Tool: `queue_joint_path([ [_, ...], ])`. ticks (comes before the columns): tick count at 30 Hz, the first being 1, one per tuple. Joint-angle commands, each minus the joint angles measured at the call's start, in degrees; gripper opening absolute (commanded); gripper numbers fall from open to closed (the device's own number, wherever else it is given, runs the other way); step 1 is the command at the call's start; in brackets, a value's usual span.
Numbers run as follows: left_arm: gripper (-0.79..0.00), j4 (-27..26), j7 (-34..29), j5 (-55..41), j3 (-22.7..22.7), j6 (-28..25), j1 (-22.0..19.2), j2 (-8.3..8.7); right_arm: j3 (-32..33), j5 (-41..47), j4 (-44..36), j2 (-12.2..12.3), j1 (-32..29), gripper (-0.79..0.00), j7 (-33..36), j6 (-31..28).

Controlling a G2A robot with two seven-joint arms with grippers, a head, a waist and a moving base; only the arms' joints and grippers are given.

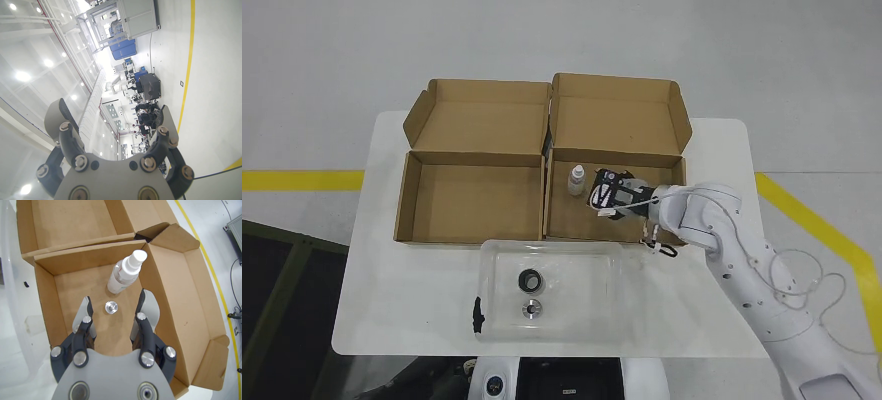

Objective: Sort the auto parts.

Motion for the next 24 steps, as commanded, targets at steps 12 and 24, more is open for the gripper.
queue_joint_path([
  [12, 0.000, 0.00, 0.00, 0.00, 0.00, 0.00, 0.00, 0.00, 1.03, 0.00, -15.82, 0.87, -9.14, -0.222, -2.82, 1.60],
  [24, 0.000, 0.00, 0.00, 0.00, 0.00, 0.00, 0.00, 0.00, -5.34, -3.80, -21.34, 0.38, -12.86, -0.135, -5.57, 1.53],
])
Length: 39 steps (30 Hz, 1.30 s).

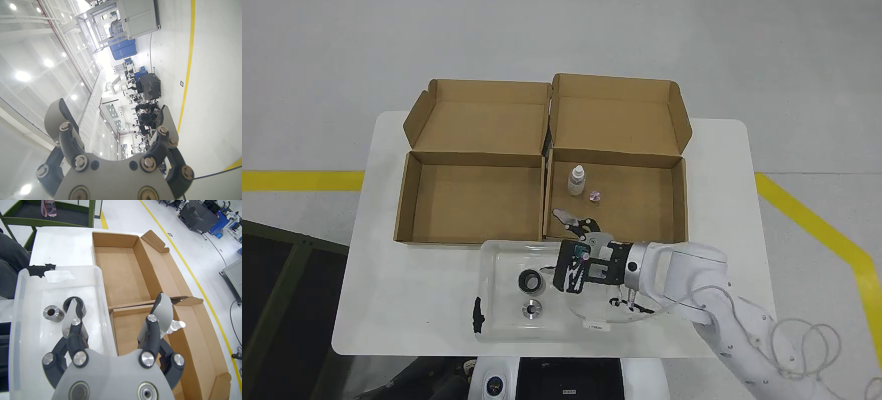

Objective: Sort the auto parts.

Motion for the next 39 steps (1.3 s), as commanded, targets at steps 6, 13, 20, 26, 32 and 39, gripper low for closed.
queue_joint_path([
  [6, 0.000, 0.00, 0.00, 0.00, 0.00, 0.00, 0.00, 0.00, -5.07, -1.88, 2.06, -0.93, 1.51, -0.163, -0.36, -0.24],
  [13, 0.000, 0.00, 0.00, 0.00, 0.00, 0.00, 0.00, 0.00, -9.85, -3.11, 4.73, -1.90, 2.11, -0.206, -0.42, -0.33],
  [20, 0.000, 0.00, 0.00, 0.00, 0.00, 0.00, 0.00, 0.00, -12.51, -4.15, 7.40, -2.67, 2.73, -0.169, -0.40, 0.09],
  [26, 0.000, 0.00, 0.00, 0.00, 0.00, 0.00, 0.00, 0.00, -13.65, -4.19, 10.16, -3.26, 3.25, -0.191, -0.47, 1.01],
  [32, 0.000, 0.00, 0.00, 0.00, 0.00, 0.00, 0.00, 0.00, -14.03, -4.22, 12.44, -3.73, 3.88, -0.206, -0.75, 1.66],
  [39, 0.000, 0.00, 0.00, 0.00, 0.00, 0.00, 0.00, 0.00, -14.72, -5.15, 15.08, -4.29, 4.55, -0.191, -0.72, 2.50],
])
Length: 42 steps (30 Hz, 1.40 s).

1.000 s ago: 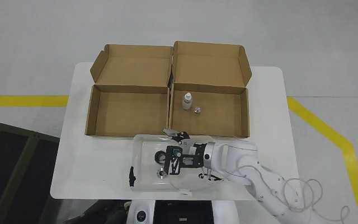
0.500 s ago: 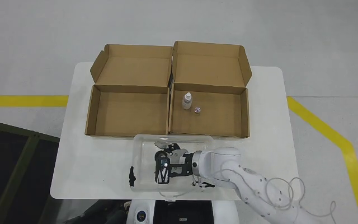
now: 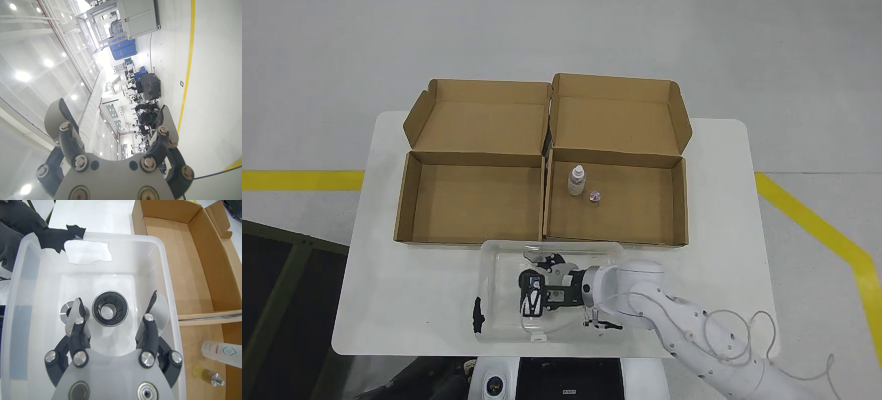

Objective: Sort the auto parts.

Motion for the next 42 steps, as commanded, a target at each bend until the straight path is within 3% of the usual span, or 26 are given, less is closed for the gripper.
queue_joint_path([
  [1, 0.000, 0.00, 0.00, 0.00, 0.00, 0.00, 0.00, 0.00, 0.10, 0.06, 0.66, -0.12, 0.13, -0.191, -0.22, 0.37],
  [26, 0.000, 0.00, 0.00, 0.00, 0.00, 0.00, 0.00, 0.00, -0.91, -0.28, 5.36, -1.71, 1.81, -0.249, -1.09, 0.26],
  [33, 0.000, 0.00, 0.00, 0.00, 0.00, 0.00, 0.00, 0.00, -1.83, -0.52, 6.81, -2.28, 2.15, -0.320, -1.62, -0.02],
  [35, 0.000, 0.00, 0.00, 0.00, 0.00, 0.00, 0.00, 0.00, -1.91, -0.48, 7.04, -2.42, 2.28, -0.394, -1.75, -0.11],
  [42, 0.000, 0.00, 0.00, 0.00, 0.00, 0.00, 0.00, 0.00, -1.58, -0.14, 7.32, -2.66, 2.46, -0.489, -3.05, -0.81],
])
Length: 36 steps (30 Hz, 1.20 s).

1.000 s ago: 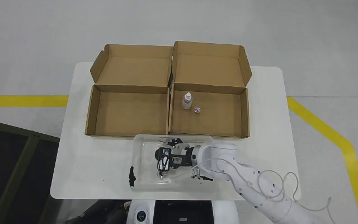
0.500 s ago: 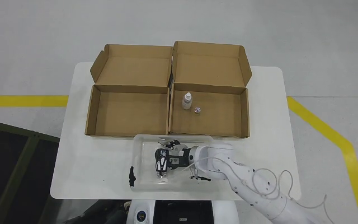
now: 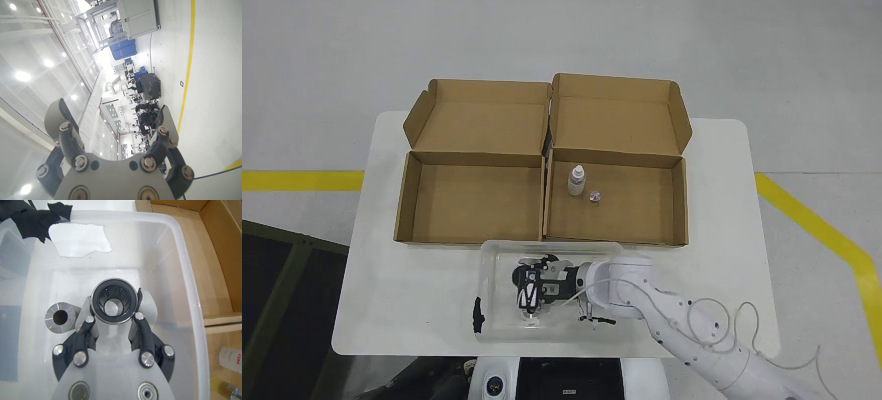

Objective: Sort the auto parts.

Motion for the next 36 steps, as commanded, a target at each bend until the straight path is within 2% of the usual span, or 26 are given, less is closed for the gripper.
queue_joint_path([
  [1, 0.000, 0.00, 0.00, 0.00, 0.00, 0.00, 0.00, 0.00, 0.10, -0.25, -0.05, -0.02, -0.05, -0.545, -0.33, -0.12],
  [4, 0.000, 0.00, 0.00, 0.00, 0.00, 0.00, 0.00, 0.00, 0.25, -0.32, -0.39, -0.04, -0.25, -0.653, -0.87, -0.44],
  [6, 0.000, 0.00, 0.00, 0.00, 0.00, 0.00, 0.00, 0.00, 0.37, -0.30, -0.80, -0.03, -0.43, -0.785, -1.09, -0.68],
  [23, 0.000, 0.00, 0.00, 0.00, 0.00, 0.00, 0.00, 0.00, 4.61, 0.58, -9.42, 0.97, -3.21, -0.785, -2.61, -2.35],
  [36, 0.000, 0.00, 0.00, 0.00, 0.00, 0.00, 0.00, 0.00, 7.08, 2.72, -12.67, 1.16, -3.72, -0.785, -4.51, -2.43],
])
